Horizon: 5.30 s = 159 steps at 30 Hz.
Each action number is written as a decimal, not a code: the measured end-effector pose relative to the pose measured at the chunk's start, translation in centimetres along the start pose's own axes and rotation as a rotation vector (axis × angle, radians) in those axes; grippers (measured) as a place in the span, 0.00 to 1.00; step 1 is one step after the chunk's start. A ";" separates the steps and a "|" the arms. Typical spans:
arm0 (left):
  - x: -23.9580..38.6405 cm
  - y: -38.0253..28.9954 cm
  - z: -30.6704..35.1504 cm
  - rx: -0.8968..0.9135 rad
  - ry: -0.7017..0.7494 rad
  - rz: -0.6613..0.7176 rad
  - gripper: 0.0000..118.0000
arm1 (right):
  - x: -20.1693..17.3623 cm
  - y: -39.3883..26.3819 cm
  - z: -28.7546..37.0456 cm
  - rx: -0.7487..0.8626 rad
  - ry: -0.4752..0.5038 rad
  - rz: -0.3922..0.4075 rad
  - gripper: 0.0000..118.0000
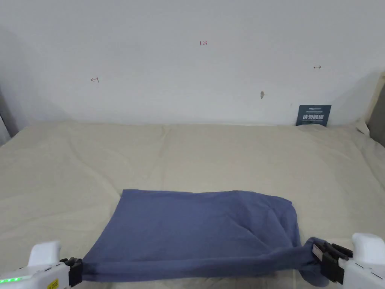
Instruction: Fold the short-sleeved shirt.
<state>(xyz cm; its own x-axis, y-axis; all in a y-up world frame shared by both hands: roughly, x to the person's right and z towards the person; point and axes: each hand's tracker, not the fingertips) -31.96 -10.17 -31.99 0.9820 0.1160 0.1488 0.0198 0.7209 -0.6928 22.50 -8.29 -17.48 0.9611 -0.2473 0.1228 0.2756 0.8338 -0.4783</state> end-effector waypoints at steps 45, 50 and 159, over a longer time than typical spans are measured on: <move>10.0 3.1 12.6 0.621 -0.002 -0.107 0.61 | -11.2 4.6 8.4 0.447 -0.300 0.206 0.61; 11.2 3.0 12.5 0.616 -0.040 -0.124 0.01 | -11.6 4.2 8.6 0.449 -0.280 0.215 0.35; 1.9 4.7 -17.5 -0.256 -0.005 0.067 0.59 | 2.9 -1.8 -20.8 -0.380 -0.336 -0.120 0.65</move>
<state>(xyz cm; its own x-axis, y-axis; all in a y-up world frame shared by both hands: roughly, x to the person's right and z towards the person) -26.74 -18.59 -47.31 0.9817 0.1619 0.0998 0.0023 0.5149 -0.8572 24.43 -20.82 -34.35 0.8922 -0.1059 0.4391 0.4193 0.5555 -0.7180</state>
